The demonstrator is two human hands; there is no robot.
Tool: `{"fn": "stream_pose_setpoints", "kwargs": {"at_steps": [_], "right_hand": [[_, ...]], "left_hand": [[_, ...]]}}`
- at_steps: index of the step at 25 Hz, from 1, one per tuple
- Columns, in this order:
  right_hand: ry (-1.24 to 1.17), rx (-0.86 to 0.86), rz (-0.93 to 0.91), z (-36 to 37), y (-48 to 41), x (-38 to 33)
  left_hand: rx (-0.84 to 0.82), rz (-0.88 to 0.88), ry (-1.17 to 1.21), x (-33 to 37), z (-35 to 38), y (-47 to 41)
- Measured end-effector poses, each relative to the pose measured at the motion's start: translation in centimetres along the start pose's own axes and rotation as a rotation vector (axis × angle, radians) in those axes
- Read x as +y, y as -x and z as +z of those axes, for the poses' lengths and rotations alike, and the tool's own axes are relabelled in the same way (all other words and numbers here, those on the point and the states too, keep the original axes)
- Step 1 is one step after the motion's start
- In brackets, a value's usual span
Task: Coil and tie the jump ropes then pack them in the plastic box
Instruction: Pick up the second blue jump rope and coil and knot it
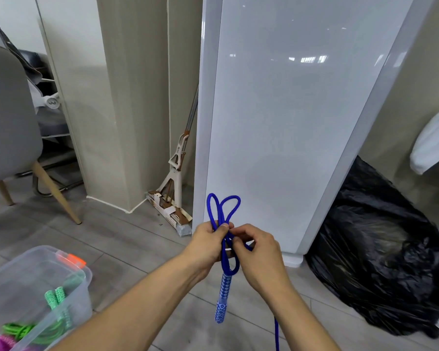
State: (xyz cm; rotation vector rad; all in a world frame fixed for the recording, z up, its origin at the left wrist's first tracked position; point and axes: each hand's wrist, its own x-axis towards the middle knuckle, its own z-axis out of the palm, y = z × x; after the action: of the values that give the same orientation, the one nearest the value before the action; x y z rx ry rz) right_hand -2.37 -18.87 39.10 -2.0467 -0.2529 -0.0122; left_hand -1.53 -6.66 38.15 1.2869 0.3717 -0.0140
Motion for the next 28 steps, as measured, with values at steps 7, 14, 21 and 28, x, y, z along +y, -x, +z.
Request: {"fn": "stream_pose_setpoints", "kwargs": {"at_steps": [7,14,21,28], "right_hand": [[0.19,-0.106,-0.027,-1.1,-0.2,0.4],[0.492,-0.184,0.092,-6.3,-1.5,2.2],[0.22,0.03,-0.049,-4.7,-1.2,0.3],[0.043,0.119,-0.049,-3.4,-0.6,-0.1]], "left_hand": [[0.236,0.034,0.388,2.0,-2.2,-2.4],[0.308,0.194,0.113,3.1,-5.0,-3.5],[-0.129,0.2,-0.372,2.4,-1.1,0.8],[-0.262,0.153,-0.458,1.3,0.4,2.3]]}}
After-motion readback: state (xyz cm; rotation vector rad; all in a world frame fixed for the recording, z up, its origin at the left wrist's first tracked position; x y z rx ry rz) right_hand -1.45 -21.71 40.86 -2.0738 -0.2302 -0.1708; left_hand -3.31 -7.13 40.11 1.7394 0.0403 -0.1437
